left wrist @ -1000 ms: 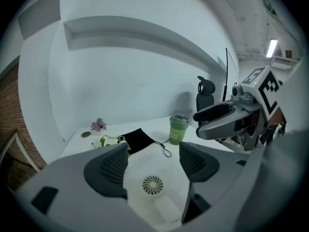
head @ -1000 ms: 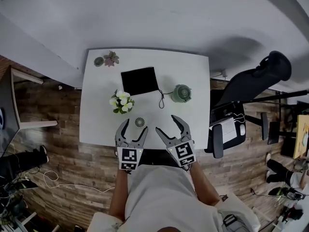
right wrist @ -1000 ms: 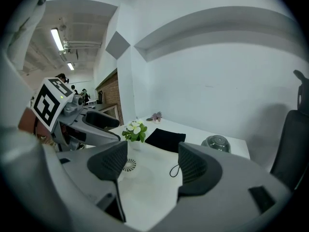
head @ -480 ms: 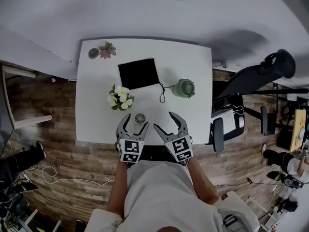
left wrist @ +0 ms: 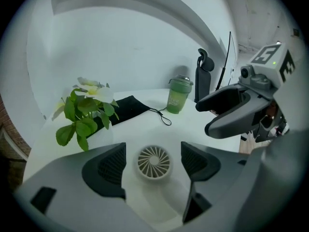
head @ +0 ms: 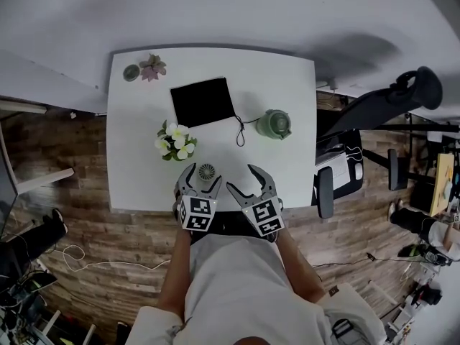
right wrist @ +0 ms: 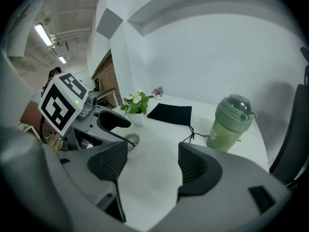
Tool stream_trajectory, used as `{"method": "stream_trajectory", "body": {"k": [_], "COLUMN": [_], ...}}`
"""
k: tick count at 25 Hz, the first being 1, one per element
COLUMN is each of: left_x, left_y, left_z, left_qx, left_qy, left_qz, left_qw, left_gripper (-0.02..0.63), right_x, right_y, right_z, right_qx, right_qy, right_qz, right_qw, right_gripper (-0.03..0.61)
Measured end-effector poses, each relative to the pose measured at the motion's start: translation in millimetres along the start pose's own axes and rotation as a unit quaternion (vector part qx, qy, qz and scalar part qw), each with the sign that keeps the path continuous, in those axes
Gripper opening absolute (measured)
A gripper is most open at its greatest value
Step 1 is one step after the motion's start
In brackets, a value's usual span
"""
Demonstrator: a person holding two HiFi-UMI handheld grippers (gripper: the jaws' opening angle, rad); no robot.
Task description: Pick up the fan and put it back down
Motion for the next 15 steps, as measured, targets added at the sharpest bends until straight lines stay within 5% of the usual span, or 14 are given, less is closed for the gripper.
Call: {"method": "stream_trajectory", "body": {"k": [15], "left_x": [28.9], "left_y": [26.0], "left_z": [-0.4], "left_qx": [-0.013], "left_qy": [0.006], "left_qz": [0.058], "left_qw": [0.9982], "left_gripper": [0.365], "right_x": [8.2], "right_y": [13.6], "right_z": [-2.1], "right_qx": [0.008], "right_qy": [0.001], "right_qz": [0.020], "right_qw": [1.000], "right_gripper": [0.330]}}
Point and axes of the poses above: the fingertips, and each gripper's own axes: x forward along the fingers, z to its left, y out of its underside, the point moved 3 cm from there along -x, backward along the fingers
